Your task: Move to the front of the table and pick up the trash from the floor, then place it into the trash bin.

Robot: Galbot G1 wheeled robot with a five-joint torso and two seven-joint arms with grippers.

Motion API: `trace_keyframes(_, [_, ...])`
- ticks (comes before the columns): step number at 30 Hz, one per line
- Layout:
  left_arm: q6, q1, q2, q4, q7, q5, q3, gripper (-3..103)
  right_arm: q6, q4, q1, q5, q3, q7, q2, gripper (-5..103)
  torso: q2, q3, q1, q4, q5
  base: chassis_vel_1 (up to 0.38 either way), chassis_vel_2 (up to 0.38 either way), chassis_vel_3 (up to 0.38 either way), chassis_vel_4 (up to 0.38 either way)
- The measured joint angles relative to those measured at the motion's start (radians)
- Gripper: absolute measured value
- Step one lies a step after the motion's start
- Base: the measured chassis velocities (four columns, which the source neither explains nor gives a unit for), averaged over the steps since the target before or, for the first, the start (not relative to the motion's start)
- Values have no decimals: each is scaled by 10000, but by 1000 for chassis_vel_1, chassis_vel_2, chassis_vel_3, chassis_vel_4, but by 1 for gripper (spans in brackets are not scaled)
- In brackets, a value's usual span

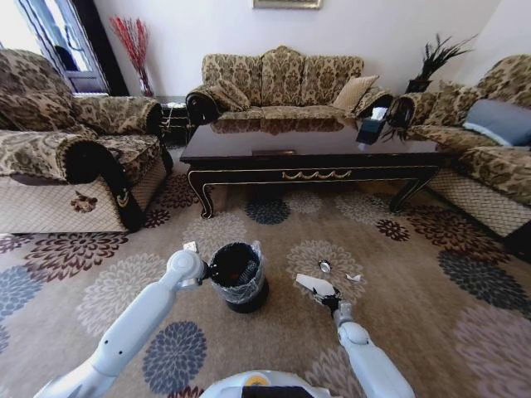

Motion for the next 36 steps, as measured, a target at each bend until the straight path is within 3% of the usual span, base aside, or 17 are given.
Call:
trace_keyframes(1, [-22,0,19,-41,29,-4,-3,0,2,-72,28,0,5,-1,10,89,0,0,0,-1,0,0,0,0,0])
trace_keyframes(4, [-49,-17,99,-140,55,-29,-13,0,5,-305,110,-115,5,-9,54,73,0,0,0,-1,0,0,0,0,0])
trace_keyframes(7, [-49,-33,124,-164,60,-51,-13,0,8,-343,141,-138,7,-12,78,68,0,0,0,0,1,0,0,0,0])
trace_keyframes(8, [-49,-43,148,-184,66,-57,-13,0,8,-339,151,-141,8,-12,85,57,0,0,0,0,1,0,0,0,0])
trace_keyframes(10, [-50,-44,155,-187,67,-57,-13,0,8,-321,151,-141,5,-10,81,57,0,-1,0,0,1,0,0,0,0])
trace_keyframes(14, [-51,-7,148,-207,67,-55,-13,0,-9,-181,108,-141,-23,5,-21,35,0,0,0,0,0,0,0,0,0])
trace_keyframes(16, [-50,2,140,-209,68,-47,-13,0,-20,-162,95,-132,-28,5,-39,35,1,0,0,-1,0,0,0,0,0])
trace_keyframes(19, [-49,53,121,-210,68,13,-13,0,-187,162,-45,226,-87,2,-102,19,0,0,0,-1,0,0,0,0,0])
trace_keyframes(22, [-46,70,135,-229,68,22,-14,0,-228,307,-97,286,-115,3,-117,14,0,0,0,-1,0,0,0,0,0])
trace_keyframes(23, [-44,83,144,-251,68,26,-32,0,-254,421,-143,316,-146,0,-134,3,0,0,0,0,0,0,0,0,0])
trace_keyframes(36, [-38,256,210,-346,66,81,-163,0,-121,396,-203,187,-95,-31,-139,0,0,0,0,0,0,0,0,0,0])
